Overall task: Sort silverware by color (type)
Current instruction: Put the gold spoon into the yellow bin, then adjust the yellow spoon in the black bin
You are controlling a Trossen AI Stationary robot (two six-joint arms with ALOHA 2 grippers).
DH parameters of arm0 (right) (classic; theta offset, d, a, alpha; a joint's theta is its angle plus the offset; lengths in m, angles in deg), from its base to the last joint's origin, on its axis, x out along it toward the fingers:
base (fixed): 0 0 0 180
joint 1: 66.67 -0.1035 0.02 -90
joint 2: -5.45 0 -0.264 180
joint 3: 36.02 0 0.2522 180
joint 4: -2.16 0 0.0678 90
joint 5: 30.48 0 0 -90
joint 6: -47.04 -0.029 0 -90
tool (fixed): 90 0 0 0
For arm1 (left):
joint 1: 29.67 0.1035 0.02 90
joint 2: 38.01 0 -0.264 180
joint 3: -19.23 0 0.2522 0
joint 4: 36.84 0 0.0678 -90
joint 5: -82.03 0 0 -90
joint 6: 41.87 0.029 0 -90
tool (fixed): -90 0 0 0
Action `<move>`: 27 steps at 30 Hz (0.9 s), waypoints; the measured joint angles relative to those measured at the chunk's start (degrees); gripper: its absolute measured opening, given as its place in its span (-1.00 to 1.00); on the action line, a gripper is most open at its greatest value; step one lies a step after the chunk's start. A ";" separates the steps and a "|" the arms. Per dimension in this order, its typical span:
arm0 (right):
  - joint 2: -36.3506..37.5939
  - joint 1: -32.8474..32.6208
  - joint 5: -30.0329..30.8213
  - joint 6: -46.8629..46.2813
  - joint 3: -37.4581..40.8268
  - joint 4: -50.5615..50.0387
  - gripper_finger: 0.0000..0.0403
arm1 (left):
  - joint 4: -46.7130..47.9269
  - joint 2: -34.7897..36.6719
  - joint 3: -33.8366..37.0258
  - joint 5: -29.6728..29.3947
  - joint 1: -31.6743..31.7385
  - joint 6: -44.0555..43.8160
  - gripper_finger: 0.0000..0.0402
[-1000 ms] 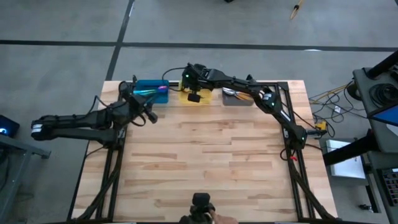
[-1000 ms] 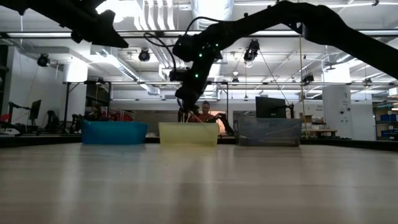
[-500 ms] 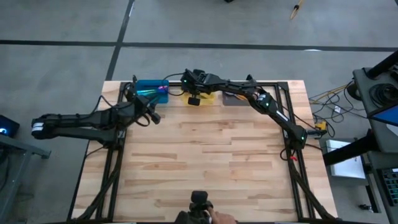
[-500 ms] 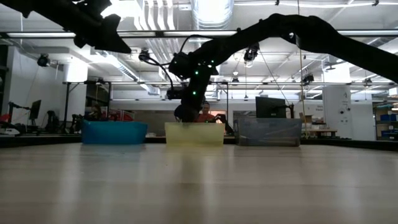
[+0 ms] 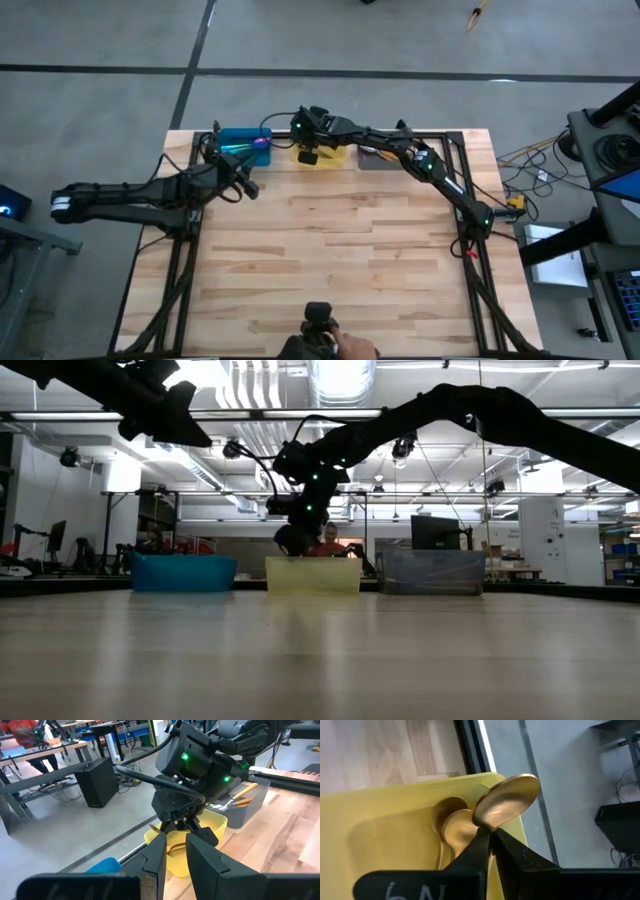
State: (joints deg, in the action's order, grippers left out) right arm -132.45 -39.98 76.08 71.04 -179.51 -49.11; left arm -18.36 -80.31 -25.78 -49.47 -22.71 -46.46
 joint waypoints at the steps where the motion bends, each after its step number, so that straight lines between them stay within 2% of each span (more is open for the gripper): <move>1: 0.00 0.01 -0.01 0.38 0.00 0.00 -0.94 | 0.03 0.00 0.00 0.00 0.00 -0.01 -0.73; 11: 0.00 -0.01 -2.21 1.36 0.02 -1.62 -0.91 | 0.02 -0.04 0.00 0.02 0.00 -0.39 -0.73; 21: 0.00 0.26 -3.05 -1.55 0.03 -1.08 -0.50 | 0.02 -0.04 0.00 0.04 0.00 -0.69 -0.72; 27: 0.53 0.25 -3.04 -1.56 -0.24 -1.15 -0.47 | 0.04 -0.04 0.00 0.07 0.00 -0.71 -0.72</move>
State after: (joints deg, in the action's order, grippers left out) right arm -131.92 -39.73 73.04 69.47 -179.75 -50.27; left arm -18.32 -80.36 -25.78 -49.40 -22.71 -47.17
